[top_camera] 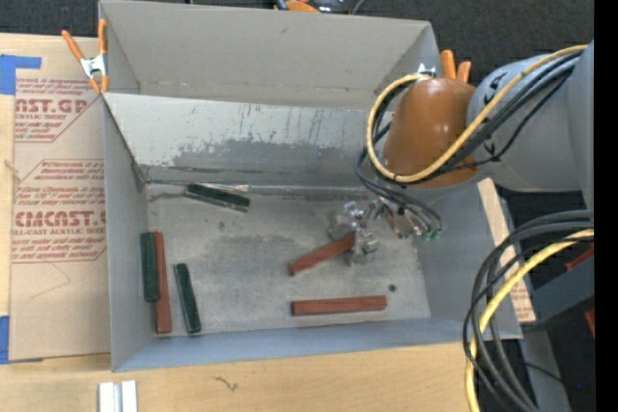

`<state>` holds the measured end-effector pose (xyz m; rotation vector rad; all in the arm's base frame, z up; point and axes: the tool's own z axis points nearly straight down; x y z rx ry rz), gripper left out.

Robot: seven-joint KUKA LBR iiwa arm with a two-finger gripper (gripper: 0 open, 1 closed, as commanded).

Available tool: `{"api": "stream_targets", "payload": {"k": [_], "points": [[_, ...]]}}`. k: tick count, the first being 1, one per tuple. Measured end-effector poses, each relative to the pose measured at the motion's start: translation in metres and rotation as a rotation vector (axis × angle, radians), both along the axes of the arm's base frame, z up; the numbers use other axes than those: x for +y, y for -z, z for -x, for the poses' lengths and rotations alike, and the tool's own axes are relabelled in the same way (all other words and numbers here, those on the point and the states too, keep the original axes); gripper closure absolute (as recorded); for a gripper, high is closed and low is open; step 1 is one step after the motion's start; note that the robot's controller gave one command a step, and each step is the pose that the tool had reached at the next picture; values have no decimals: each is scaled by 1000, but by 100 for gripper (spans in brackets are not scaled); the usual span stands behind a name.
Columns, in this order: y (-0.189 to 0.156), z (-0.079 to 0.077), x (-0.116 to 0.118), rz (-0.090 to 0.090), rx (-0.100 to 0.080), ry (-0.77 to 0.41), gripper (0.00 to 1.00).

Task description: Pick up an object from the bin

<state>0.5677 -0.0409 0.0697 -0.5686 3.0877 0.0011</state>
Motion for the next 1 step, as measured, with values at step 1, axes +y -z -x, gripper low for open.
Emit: {"api": "stream_targets", "payload": {"k": [1], "points": [[-137, -18, -9, 1, -10, 77, 100]]}}
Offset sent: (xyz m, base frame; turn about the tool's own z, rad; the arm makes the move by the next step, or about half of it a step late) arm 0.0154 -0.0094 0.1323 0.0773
